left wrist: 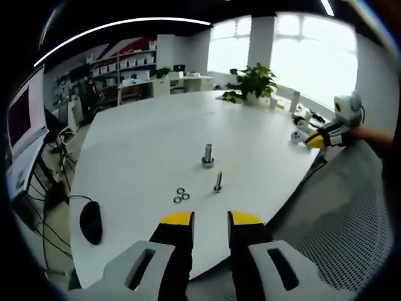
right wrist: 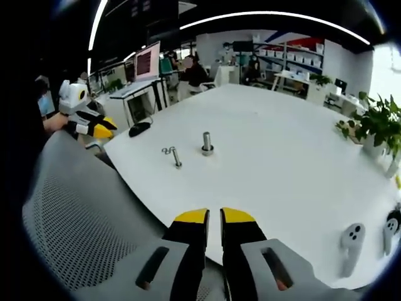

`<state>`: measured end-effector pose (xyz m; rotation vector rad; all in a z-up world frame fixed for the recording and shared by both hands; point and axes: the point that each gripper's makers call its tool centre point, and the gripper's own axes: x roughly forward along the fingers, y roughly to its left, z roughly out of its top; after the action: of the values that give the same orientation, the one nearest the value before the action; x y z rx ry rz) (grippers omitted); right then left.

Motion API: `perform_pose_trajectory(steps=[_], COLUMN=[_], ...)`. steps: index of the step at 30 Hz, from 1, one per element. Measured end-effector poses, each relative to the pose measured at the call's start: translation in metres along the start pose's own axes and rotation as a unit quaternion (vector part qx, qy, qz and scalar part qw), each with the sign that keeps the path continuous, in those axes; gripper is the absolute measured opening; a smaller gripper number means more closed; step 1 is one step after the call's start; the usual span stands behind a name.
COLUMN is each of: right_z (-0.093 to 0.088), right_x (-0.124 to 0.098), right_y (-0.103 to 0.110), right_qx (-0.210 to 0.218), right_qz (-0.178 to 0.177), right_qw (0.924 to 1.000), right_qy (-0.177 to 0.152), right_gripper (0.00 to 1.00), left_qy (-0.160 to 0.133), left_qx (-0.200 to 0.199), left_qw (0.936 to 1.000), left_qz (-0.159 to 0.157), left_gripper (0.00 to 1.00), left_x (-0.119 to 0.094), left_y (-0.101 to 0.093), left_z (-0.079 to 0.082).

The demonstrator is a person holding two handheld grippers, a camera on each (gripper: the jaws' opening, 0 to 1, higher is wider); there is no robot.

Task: Place the washer onto the threaded stud by aligning its center hole with the stud, sliding it down to the base, and recovering from edge contact or off-axis alignment until the washer reaches the visible bottom stop.

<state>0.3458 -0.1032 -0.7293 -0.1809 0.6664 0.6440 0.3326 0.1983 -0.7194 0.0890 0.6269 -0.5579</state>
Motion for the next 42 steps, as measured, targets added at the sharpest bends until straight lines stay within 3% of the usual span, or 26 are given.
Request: perform_pose_trajectory(steps=[4, 10, 18, 21, 27, 31, 33, 42], right_z=[-0.001, -0.003, -0.001, 0.000, 0.001, -0.001, -0.001, -0.005], right_x=[-0.001, -0.001, -0.001, -0.001, 0.000, 0.000, 0.000, 0.000], right_y=[-0.002, -0.007, -0.008, -0.009, -0.008, -0.011, -0.011, -0.015], right_qx=[0.004, 0.008, 0.021, 0.016, 0.023, 0.025, 0.013, 0.034], right_qz=[-0.001, -0.005, -0.008, -0.015, -0.013, -0.020, -0.026, -0.025], right_qw=[1.0000, 1.0000, 0.9997, 0.9997, 0.9996, 0.9995, 0.9996, 0.9991], right_qy=[-0.001, -0.002, -0.006, -0.006, -0.008, -0.001, 0.004, 0.006], right_gripper=[0.10, 0.10, 0.10, 0.10, 0.10, 0.10, 0.10, 0.09], left_qy=[0.000, 0.009, 0.052, 0.075, 0.100, 0.123, 0.133, 0.168], left_qx=[0.000, 0.032, 0.079, 0.096, 0.133, 0.138, 0.148, 0.193], left_qw=[1.0000, 0.9991, 0.9953, 0.9926, 0.9855, 0.9818, 0.9787, 0.9645], left_qz=[0.009, 0.028, 0.022, -0.010, -0.030, -0.045, -0.051, -0.065], left_gripper=[0.19, 0.19, 0.15, 0.00, 0.05, 0.08, 0.08, 0.08], left_x=[-0.001, 0.010, 0.056, 0.066, 0.089, 0.105, 0.112, 0.137], left_y=[0.019, 0.050, 0.077, 0.070, 0.067, 0.067, 0.068, 0.071], left_z=[0.007, 0.016, 0.009, 0.006, 0.004, -0.002, -0.005, -0.015])
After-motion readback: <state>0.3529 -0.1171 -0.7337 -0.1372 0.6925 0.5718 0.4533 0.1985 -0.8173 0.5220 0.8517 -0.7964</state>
